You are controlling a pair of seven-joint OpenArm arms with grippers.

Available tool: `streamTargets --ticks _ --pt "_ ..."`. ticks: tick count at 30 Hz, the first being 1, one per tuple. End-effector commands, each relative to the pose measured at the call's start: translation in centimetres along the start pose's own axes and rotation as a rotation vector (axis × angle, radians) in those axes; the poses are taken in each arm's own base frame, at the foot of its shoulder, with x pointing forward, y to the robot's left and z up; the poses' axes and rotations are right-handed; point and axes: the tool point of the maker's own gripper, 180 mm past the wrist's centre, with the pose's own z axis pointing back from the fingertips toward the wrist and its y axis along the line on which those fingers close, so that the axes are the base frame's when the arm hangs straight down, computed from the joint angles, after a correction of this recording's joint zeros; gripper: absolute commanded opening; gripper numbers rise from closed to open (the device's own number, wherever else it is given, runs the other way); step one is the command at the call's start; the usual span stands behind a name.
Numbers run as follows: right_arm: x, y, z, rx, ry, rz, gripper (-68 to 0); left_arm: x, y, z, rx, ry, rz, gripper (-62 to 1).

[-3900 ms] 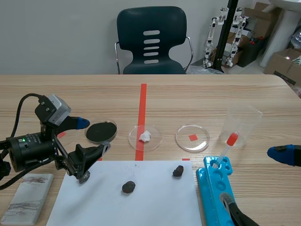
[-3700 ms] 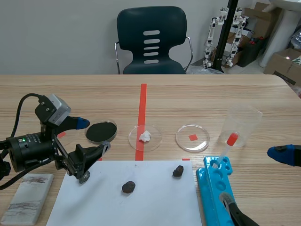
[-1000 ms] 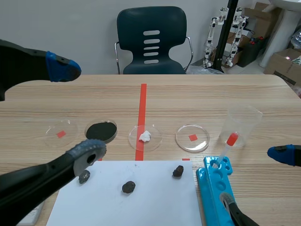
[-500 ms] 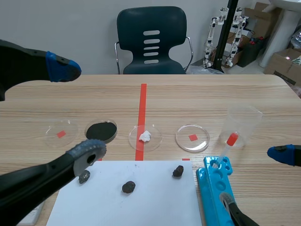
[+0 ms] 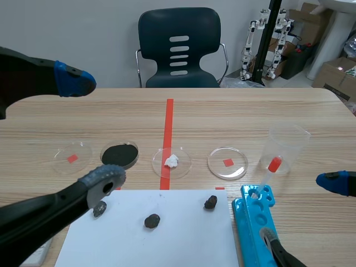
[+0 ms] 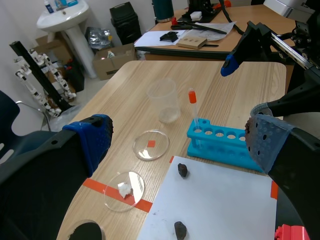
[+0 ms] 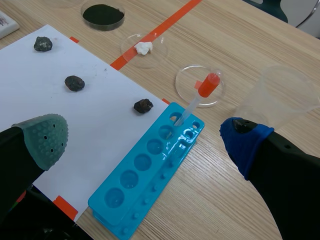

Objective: Return to the home posture

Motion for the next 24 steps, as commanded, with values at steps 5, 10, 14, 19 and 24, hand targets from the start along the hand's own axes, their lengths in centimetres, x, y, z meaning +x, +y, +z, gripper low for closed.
streamTargets --ticks 5,10,14,19,24 --pt "0.64 -0.35 -0.10 -0.008 -0.026 0.001 -2.9 0.49 -0.07 -0.09 0.006 -0.028 0.017 -5.4" --pt "0.64 -0.35 -0.10 -0.008 -0.026 0.001 -2.9 0.13 -0.07 -0.10 0.006 -0.007 0.016 -5.4" --pt "0.64 -0.35 -0.10 -0.008 -0.026 0.001 -2.9 0.04 -0.07 -0.10 0.006 -0.002 0.016 -5.4" --pt "0.64 -0.35 -0.10 -0.008 -0.026 0.001 -2.9 0.04 -0.07 -0.10 0.006 -0.002 0.016 -5.4" --pt "0.64 -0.35 -0.10 -0.008 -0.026 0.001 -2.9 0.04 -0.07 -0.10 0.006 -0.002 0.016 -5.4"
